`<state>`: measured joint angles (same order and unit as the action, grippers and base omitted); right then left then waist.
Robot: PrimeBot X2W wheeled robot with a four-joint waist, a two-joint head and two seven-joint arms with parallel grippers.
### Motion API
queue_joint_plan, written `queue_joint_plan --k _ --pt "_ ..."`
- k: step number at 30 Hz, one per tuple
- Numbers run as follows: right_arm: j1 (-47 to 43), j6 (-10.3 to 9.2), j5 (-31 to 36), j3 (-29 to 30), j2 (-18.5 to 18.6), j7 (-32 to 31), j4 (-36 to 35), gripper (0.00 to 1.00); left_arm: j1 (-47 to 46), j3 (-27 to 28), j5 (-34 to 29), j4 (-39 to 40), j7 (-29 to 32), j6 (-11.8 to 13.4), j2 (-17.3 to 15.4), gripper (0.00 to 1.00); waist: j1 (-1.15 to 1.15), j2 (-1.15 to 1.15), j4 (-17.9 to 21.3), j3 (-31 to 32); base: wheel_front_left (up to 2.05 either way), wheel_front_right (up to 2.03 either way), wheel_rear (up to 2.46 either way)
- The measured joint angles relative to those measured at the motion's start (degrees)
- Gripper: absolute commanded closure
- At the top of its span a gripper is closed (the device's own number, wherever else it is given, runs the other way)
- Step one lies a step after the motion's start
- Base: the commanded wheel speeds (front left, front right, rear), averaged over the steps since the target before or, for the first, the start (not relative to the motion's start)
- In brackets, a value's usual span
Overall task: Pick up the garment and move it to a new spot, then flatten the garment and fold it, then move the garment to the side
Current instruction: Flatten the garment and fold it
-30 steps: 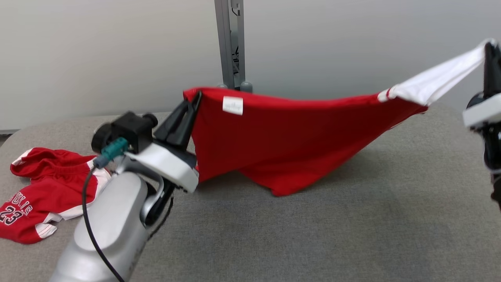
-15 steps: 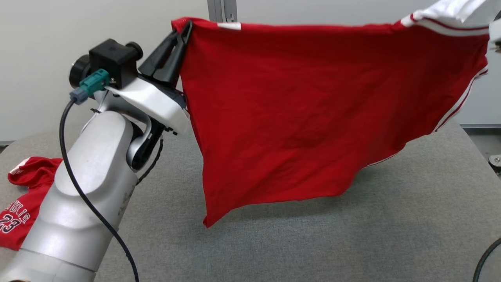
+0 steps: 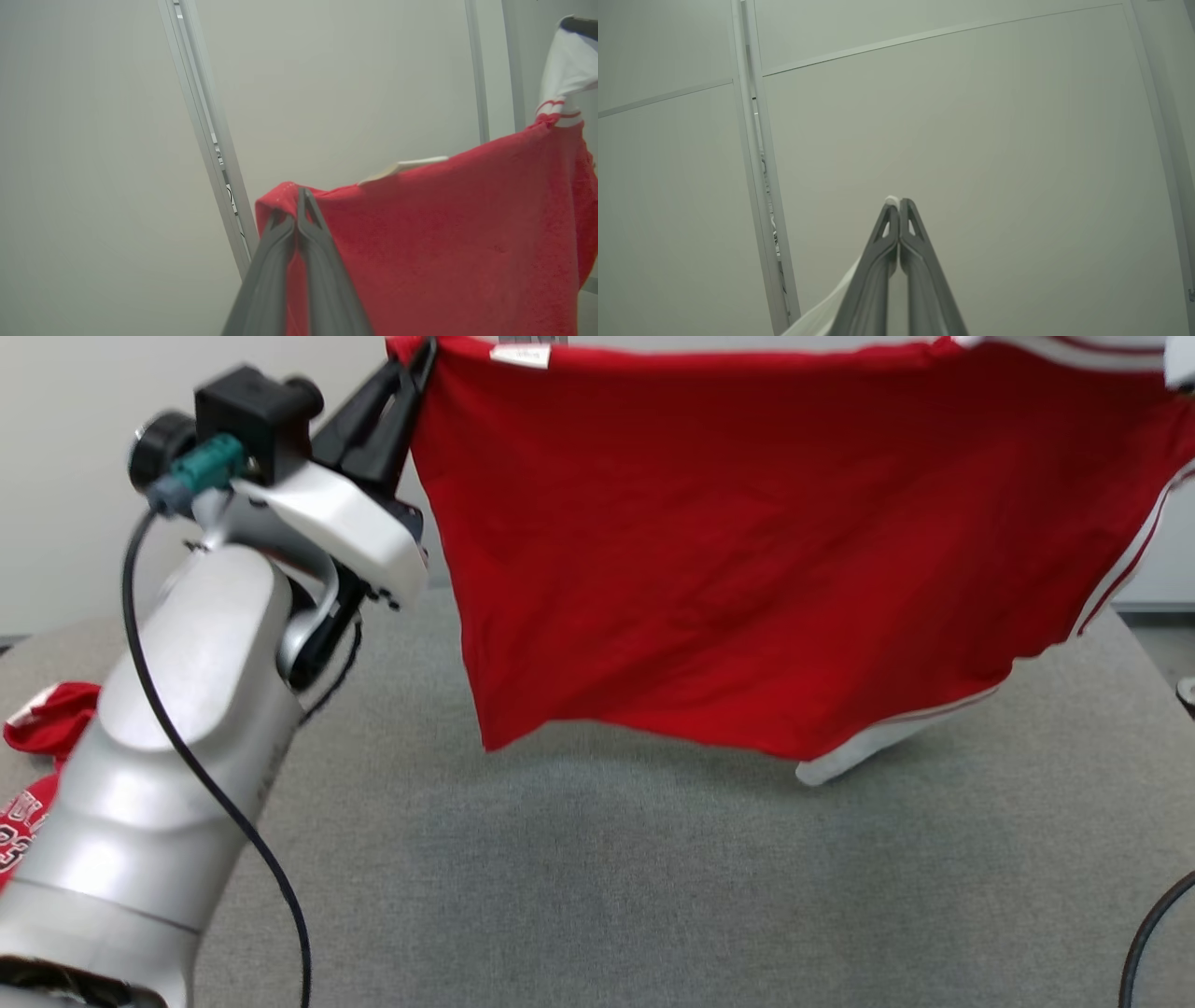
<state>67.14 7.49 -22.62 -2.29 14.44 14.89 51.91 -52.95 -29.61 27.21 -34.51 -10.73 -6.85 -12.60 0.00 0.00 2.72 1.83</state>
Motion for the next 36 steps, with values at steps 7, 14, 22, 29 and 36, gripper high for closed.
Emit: queue_joint_plan --k 7,14,22,29,36 --pt "10.1 0.00 1.0 -2.4 1.9 -4.4 -1.1 1.00 -12.5 -1.3 0.9 -2.2 7.6 -0.2 -0.3 1.00 0.00 0.00 -0.1 -8.4 0.00 0.00 0.00" --pt "23.5 0.00 -2.7 -5.7 1.6 -4.8 -0.4 1.00 -27.9 -1.4 0.0 -9.3 5.3 -0.3 2.0 1.00 0.00 0.00 -0.2 -20.9 0.00 0.00 0.00" --pt "32.9 0.00 -5.1 -10.9 0.3 -0.1 -1.8 1.00 -39.8 3.7 0.6 -16.9 -4.1 4.5 7.7 1.00 0.01 0.00 0.0 -32.2 0.00 0.00 0.00" --pt "28.9 0.00 2.8 -1.6 0.4 0.1 -24.3 1.00 -39.6 11.7 -6.9 -2.6 -4.4 7.6 8.1 1.00 0.01 0.00 0.1 -37.4 0.00 0.00 0.00" --pt "17.1 0.00 3.1 0.2 -1.5 0.2 -23.3 1.00 -31.0 15.1 -11.2 -2.7 -4.4 4.4 8.7 1.00 0.00 0.00 -0.4 -38.4 0.00 0.00 0.00"
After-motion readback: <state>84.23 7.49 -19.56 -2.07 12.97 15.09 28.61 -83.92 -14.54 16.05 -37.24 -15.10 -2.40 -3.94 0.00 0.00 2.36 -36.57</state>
